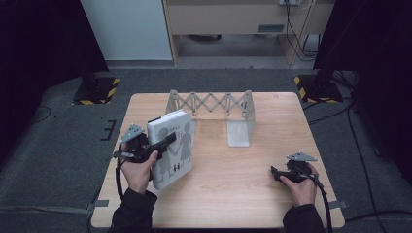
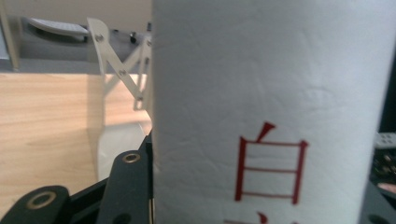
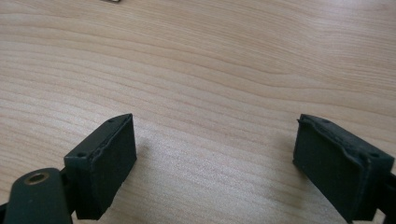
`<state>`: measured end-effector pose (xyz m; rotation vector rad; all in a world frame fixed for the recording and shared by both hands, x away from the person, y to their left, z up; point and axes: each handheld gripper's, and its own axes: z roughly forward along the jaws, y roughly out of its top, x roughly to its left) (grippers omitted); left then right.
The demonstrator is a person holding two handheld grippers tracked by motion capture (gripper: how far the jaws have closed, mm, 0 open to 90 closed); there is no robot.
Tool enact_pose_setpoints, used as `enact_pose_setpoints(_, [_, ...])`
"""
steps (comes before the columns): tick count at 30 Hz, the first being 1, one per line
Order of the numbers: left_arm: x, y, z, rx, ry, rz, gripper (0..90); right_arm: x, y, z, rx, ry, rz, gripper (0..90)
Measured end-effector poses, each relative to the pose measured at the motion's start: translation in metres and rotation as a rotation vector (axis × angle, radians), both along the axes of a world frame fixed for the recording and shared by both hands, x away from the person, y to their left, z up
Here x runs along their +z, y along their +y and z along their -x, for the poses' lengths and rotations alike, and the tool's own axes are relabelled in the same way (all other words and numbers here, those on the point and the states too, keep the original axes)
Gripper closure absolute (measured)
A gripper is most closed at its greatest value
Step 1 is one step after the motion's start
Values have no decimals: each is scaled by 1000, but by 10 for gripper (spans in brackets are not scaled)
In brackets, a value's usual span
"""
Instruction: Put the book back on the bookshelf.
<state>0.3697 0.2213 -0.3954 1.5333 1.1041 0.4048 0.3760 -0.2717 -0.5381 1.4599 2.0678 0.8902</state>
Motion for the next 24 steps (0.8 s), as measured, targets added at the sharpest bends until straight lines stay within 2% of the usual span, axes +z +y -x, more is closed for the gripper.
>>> enact_pose_setpoints(5, [5,-2,-19,38,1,-30,504,0,0,0,1,2,-1,118])
enact_pose_setpoints(11, [12,-7,-40,61,9,-57,504,0,0,-1,-5,14,-1,77])
enact_pose_setpoints(18, [16,-16,-66,112,-20,-72,505,0,0,-2,-6,14,-1,77])
enact_pose_setpoints(24, [13,-26,-87,164,-31,-112,506,0,0,-2,-6,14,0,77])
